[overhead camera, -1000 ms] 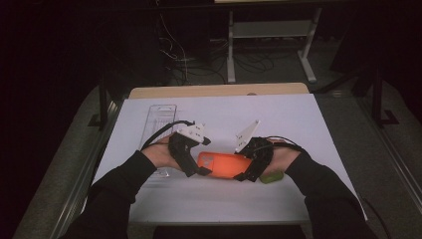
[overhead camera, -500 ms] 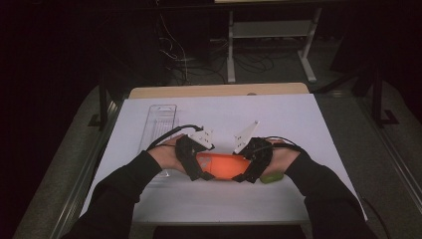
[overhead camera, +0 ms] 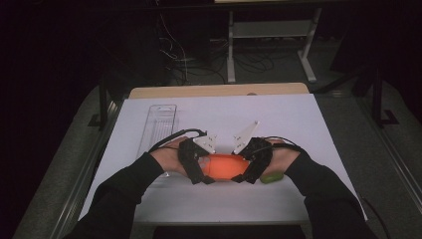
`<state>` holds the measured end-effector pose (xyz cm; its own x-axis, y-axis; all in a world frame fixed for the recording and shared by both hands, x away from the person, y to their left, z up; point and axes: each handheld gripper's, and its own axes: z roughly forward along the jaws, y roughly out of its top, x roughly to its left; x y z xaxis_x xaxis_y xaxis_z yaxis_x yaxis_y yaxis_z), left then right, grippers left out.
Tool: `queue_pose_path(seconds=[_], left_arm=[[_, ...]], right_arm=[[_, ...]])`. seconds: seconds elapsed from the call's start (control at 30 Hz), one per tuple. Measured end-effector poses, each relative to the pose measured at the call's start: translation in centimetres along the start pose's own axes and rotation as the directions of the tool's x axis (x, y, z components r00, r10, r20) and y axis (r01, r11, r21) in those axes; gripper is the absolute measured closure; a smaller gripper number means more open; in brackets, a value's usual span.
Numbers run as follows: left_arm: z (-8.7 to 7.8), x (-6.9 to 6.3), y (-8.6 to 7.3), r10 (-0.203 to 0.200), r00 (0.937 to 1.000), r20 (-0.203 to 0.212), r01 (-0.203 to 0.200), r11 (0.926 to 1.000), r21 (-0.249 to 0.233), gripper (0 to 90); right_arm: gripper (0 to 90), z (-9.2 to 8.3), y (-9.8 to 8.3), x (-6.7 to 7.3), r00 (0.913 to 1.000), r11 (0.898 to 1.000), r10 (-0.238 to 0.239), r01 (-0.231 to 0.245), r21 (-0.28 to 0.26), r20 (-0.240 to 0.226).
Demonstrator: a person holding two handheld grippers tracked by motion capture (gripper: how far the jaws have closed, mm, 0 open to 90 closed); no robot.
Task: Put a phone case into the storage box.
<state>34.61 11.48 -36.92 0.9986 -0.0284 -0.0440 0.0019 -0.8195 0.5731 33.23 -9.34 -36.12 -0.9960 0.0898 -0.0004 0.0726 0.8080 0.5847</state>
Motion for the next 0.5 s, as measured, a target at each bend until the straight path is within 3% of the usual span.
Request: queue_pose_path(seconds=[0.5], left_arm=[[-0.01, 0.01, -0.04, 0.005, 0.9999, 0.012, -0.005, 1.0000, 0.006, 14.2]], right_arm=[[15.0, 0.08, 0.03, 0.00, 0.9999, 1.000, -0.003, 0.003, -0.008, -0.010]])
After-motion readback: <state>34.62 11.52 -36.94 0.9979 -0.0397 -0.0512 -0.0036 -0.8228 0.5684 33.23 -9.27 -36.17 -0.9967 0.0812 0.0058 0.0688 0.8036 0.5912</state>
